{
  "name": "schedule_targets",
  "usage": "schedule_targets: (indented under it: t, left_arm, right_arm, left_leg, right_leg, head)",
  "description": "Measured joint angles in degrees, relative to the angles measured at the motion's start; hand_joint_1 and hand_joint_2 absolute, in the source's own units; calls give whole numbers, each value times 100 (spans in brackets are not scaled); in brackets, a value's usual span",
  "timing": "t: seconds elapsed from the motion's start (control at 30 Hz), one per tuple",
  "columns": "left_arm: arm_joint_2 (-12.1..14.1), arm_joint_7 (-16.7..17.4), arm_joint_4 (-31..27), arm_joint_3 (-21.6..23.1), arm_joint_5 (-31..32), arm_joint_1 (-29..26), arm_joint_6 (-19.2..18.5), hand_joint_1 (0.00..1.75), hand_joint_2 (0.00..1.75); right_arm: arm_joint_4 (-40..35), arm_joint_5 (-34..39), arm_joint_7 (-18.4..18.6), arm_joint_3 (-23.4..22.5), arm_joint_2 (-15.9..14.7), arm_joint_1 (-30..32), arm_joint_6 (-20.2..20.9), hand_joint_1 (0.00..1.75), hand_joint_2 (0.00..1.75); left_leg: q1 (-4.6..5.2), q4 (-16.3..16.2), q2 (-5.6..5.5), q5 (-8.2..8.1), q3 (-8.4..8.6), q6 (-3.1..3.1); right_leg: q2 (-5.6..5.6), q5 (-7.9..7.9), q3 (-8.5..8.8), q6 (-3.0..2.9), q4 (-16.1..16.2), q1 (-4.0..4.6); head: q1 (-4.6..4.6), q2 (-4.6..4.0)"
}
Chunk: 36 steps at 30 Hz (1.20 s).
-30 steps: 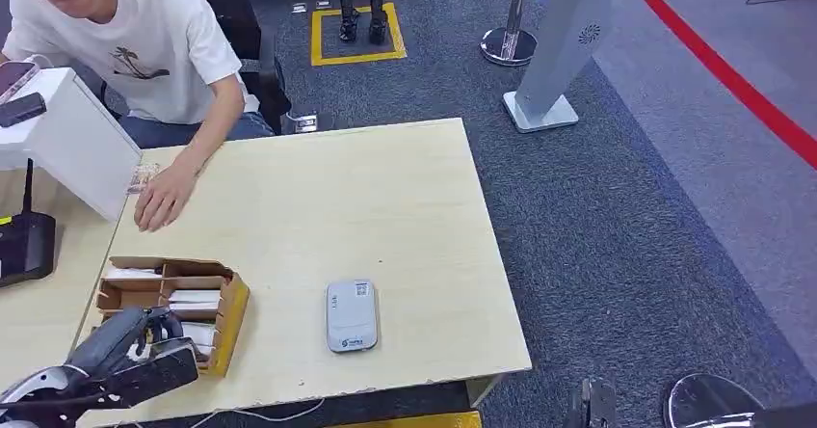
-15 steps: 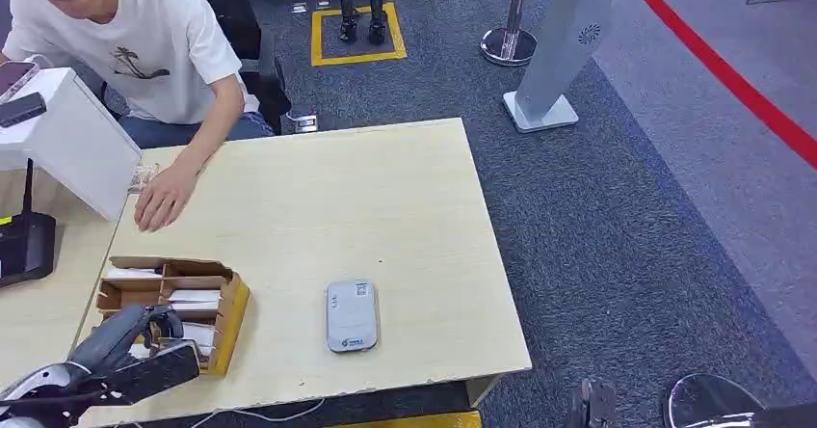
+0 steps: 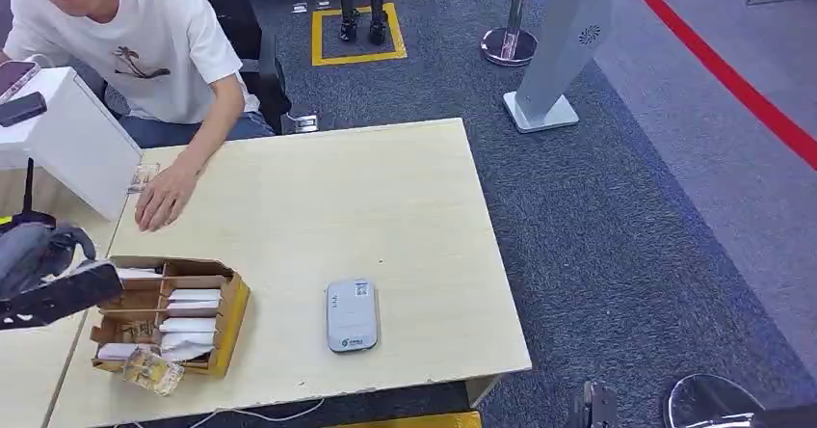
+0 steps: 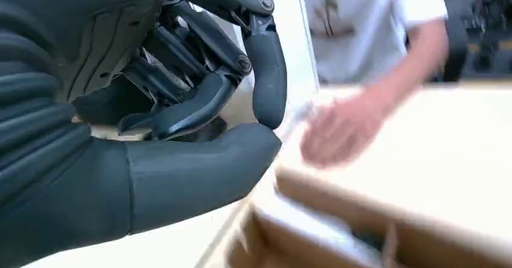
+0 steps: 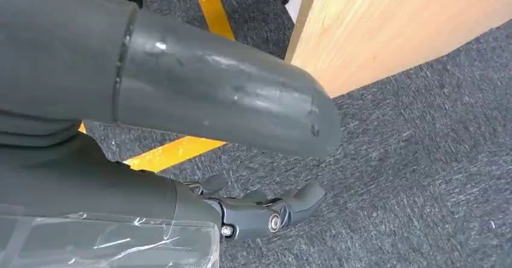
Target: Pass the card to the sensor for recognition and then transmit it.
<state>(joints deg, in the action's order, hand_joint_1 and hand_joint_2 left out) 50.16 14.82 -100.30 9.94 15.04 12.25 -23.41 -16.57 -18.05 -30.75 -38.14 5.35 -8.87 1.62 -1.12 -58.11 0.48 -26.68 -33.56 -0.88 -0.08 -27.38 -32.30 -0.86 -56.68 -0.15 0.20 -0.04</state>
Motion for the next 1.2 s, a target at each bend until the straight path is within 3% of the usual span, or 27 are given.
schedule_targets:
  t: [0.17,0.3,0.63,1.2]
  left_arm:
    - [282,83,217,55,-212,800,-65,175,175]
    - [395,116,380,122,-308,1109,20,175,175]
    - [426,87,481,206,-216,961,243,175,175]
    - [0,-173,503,111,127,549,518,175,175]
  right_arm:
    - [0,-46,-22,-2,0,1,-2,0,0]
    - [0,-55,-24,-7,0,1,-4,0,0]
    - [0,-52,-57,-33,-7,17,-4,0,0]
    - [0,-35,-68,-188,-101,72,-26,0,0]
  left_leg:
    - [-1,-1,1,0,-1,0]
    - [0,-1,4,-1,0,0]
    - [0,-1,7,-1,-1,0]
    - [0,-1,6,-1,-2,0]
  right_leg:
    - [1,0,-2,0,1,0]
    - [3,0,-2,0,2,0]
    - [5,-1,-5,0,2,0]
    - [4,-1,-5,0,3,0]
  head:
    - [2,0]
    - [0,0]
    - [4,0]
    - [4,0]
